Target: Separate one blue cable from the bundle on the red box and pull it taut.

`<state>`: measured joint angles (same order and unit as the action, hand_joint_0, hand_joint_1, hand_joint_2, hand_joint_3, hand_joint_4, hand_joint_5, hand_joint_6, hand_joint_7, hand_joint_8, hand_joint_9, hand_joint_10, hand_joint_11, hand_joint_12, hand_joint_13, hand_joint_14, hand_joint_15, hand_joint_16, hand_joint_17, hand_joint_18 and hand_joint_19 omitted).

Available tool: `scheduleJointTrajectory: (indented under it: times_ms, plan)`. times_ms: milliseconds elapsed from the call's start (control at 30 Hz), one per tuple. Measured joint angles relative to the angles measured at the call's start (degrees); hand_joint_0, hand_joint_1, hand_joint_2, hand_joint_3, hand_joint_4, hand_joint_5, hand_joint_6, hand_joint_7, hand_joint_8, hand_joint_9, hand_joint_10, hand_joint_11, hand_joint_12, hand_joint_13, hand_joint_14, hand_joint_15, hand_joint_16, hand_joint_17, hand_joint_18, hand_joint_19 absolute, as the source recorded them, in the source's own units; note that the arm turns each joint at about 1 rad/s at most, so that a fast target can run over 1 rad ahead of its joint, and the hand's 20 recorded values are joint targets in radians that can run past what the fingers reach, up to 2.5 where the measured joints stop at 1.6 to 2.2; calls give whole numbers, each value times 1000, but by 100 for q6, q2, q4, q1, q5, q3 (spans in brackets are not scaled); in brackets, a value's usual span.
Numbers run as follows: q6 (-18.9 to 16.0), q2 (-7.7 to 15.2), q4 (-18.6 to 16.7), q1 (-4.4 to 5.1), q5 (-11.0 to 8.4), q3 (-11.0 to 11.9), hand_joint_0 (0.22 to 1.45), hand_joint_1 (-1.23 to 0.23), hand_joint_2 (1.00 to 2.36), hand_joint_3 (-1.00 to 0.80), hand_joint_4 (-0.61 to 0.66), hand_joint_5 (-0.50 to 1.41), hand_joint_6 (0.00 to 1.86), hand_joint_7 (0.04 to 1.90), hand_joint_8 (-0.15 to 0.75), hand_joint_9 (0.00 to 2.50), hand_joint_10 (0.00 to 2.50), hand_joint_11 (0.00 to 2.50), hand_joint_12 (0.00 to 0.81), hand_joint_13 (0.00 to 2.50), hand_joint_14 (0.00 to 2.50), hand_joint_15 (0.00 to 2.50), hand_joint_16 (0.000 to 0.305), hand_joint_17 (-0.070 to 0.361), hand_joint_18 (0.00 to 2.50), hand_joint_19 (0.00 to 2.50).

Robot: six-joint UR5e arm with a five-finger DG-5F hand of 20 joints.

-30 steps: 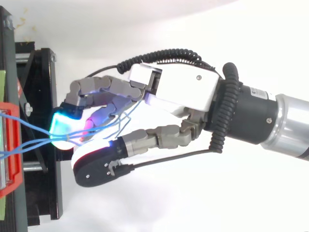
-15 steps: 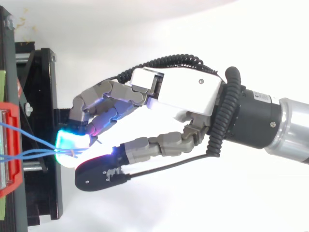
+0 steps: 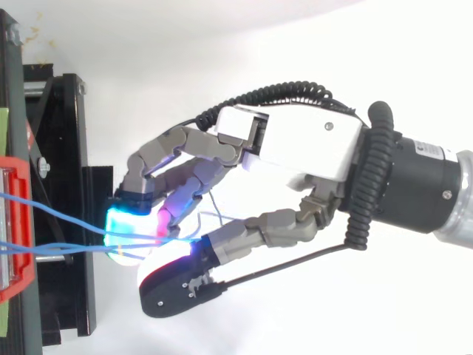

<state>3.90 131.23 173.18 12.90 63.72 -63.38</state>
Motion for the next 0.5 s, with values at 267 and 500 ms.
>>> scheduleJointTrajectory:
  times_ms: [267, 500]
  plan:
    - [9, -41, 157, 35, 0, 1, 600, -680, 1004, -443, 60, -109, 899, 936, 201, 1055, 18, 508, 300, 626, 11, 268, 35, 79, 513, 408]
    - [2, -45, 163, 66, -20, 1, 624, -810, 1015, -255, 26, -106, 910, 974, 210, 1036, 18, 509, 294, 632, 12, 277, 35, 79, 544, 397]
